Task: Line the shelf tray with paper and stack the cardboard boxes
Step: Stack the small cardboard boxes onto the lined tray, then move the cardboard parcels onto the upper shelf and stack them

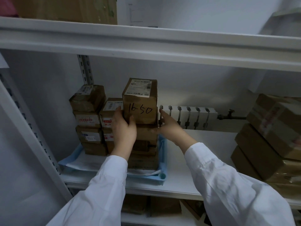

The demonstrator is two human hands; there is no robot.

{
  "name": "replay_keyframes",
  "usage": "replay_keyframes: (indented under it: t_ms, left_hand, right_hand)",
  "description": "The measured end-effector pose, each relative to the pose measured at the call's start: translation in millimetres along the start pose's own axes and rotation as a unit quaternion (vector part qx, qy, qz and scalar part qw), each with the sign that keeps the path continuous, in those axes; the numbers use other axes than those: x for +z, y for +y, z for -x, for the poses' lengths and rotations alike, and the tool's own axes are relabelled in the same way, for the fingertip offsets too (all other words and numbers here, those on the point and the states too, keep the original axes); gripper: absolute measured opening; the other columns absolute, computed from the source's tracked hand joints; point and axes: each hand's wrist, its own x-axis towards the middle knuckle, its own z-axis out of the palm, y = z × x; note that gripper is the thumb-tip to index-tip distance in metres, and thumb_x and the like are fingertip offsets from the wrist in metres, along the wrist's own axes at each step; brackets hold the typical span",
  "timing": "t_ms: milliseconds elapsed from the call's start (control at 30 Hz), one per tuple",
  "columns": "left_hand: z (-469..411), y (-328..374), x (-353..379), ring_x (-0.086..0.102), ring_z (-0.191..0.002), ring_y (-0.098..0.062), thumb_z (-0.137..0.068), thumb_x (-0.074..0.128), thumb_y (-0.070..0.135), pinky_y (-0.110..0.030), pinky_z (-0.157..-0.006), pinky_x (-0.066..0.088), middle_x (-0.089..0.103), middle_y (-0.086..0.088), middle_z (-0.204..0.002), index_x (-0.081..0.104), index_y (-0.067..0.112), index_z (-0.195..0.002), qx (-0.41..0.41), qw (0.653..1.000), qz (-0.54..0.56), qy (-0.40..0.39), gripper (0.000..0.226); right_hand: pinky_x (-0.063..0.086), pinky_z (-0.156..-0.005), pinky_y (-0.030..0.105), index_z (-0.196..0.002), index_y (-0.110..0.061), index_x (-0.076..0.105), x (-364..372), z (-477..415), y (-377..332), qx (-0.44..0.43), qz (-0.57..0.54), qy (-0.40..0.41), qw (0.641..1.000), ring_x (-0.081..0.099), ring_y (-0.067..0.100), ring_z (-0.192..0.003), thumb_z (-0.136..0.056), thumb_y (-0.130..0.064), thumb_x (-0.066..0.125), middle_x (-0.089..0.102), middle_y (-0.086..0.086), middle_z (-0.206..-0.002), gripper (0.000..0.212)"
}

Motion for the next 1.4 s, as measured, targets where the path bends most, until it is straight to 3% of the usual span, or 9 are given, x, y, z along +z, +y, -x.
replay_keyframes:
  t_ms: [200, 433, 567, 700, 933, 1067, 1167, 1300, 1400]
  left_hand:
    - [21.7, 12.3, 2.9, 0.042, -0.128, -0.025, -0.088, 0.057, 0.016, -0.046, -0.108, 0.036, 0.047, -0.008, -0.134, 0.042, 0.013, -0.133, -0.012, 0.999, 0.028, 0.029, 0.047]
    - [65.9, 34.3, 21.8, 0.045, -0.115, -0.018, -0.088, 0.054, 0.01, -0.025, -0.094, 0.036, 0.052, -0.005, -0.12, 0.05, 0.01, -0.121, 0.045, 0.99, 0.057, 0.124, 0.033]
    - [71.9, 53.7, 46.2, 0.051, -0.083, -0.003, -0.086, 0.054, 0.0, -0.005, -0.077, 0.04, 0.054, -0.003, -0.097, 0.06, 0.002, -0.1, 0.158, 0.981, 0.086, 0.07, 0.016]
    - [69.6, 72.1, 75.2, 0.052, -0.078, 0.0, -0.086, 0.056, -0.001, -0.003, -0.07, 0.04, 0.059, -0.005, -0.088, 0.062, 0.009, -0.088, 0.172, 0.974, 0.133, -0.057, 0.013]
    - [83.7, 94.4, 123.8, 0.054, -0.07, -0.017, -0.085, 0.054, -0.004, -0.027, -0.068, 0.045, 0.058, 0.004, -0.071, 0.058, 0.024, -0.07, 0.032, 0.954, 0.238, -0.181, 0.033]
    - [98.1, 113.1, 147.4, 0.051, -0.064, -0.017, -0.087, 0.049, -0.006, -0.019, -0.058, 0.043, 0.055, -0.002, -0.068, 0.057, 0.019, -0.068, -0.043, 0.937, 0.277, -0.209, 0.032]
    - [113.5, 138.4, 168.5, 0.047, -0.058, -0.014, -0.089, 0.048, -0.005, -0.013, -0.048, 0.039, 0.052, -0.004, -0.065, 0.056, 0.015, -0.067, -0.104, 0.917, 0.321, -0.213, 0.031]
    - [135.6, 167.8, 199.7, 0.045, -0.055, -0.012, -0.09, 0.049, 0.008, -0.017, -0.049, 0.035, 0.057, 0.002, -0.054, 0.056, 0.013, -0.069, -0.311, 0.828, 0.389, -0.257, 0.023]
    - [155.1, 182.7, 225.5, 0.046, -0.061, -0.014, -0.09, 0.046, 0.011, -0.023, -0.054, 0.035, 0.056, -0.003, -0.067, 0.056, 0.01, -0.073, -0.383, 0.781, 0.408, -0.277, 0.02]
  right_hand:
    - [0.04, -0.105, 0.036, -0.141, -0.012, 0.041, -15.0, 14.7, 9.2, 0.006, -0.025, -0.007, 1.0, 0.048, 0.026, -0.128, -0.089, -0.016, 0.063, 0.052, 0.012, -0.137, 0.057]
    - [0.041, -0.066, 0.013, -0.125, -0.009, 0.056, -36.3, 37.3, 26.9, -0.025, -0.07, 0.03, 0.997, 0.057, 0.014, -0.097, -0.092, -0.012, 0.057, 0.062, 0.006, -0.117, 0.033]
    - [0.038, -0.062, 0.013, -0.121, -0.01, 0.058, -54.7, 41.7, 30.8, -0.024, -0.079, 0.066, 0.994, 0.055, 0.001, -0.077, -0.092, -0.013, 0.057, 0.061, -0.002, -0.097, 0.029]
    - [0.04, -0.058, 0.008, -0.117, -0.008, 0.062, -76.3, 48.9, 31.0, 0.001, -0.075, 0.133, 0.988, 0.059, 0.012, -0.082, -0.091, -0.01, 0.058, 0.063, 0.005, -0.1, 0.027]
    - [0.049, -0.077, 0.023, -0.108, -0.007, 0.067, -129.4, 72.1, 44.5, -0.029, -0.07, 0.242, 0.967, 0.062, 0.014, -0.082, -0.089, -0.009, 0.062, 0.065, 0.005, -0.093, 0.02]
    - [0.048, -0.069, 0.02, -0.103, -0.01, 0.069, -159.3, 82.6, 55.9, -0.05, -0.06, 0.283, 0.956, 0.063, 0.014, -0.076, -0.089, -0.009, 0.061, 0.069, 0.005, -0.089, 0.016]
    - [0.053, -0.079, 0.032, -0.096, -0.02, 0.067, -188.4, 89.8, 69.4, -0.065, -0.067, 0.326, 0.941, 0.066, 0.013, -0.075, -0.087, -0.008, 0.061, 0.07, 0.001, -0.083, 0.015]
    - [0.05, -0.079, 0.025, -0.107, -0.018, 0.068, -229.0, 108.8, 83.0, -0.07, 0.039, 0.322, 0.943, 0.067, 0.017, -0.092, -0.089, -0.012, 0.059, 0.071, 0.003, -0.093, 0.021]
    - [0.047, -0.085, 0.024, -0.116, -0.016, 0.066, -262.4, 124.8, 96.1, -0.071, 0.147, 0.311, 0.937, 0.063, 0.017, -0.103, -0.09, -0.014, 0.056, 0.07, 0.003, -0.105, 0.028]
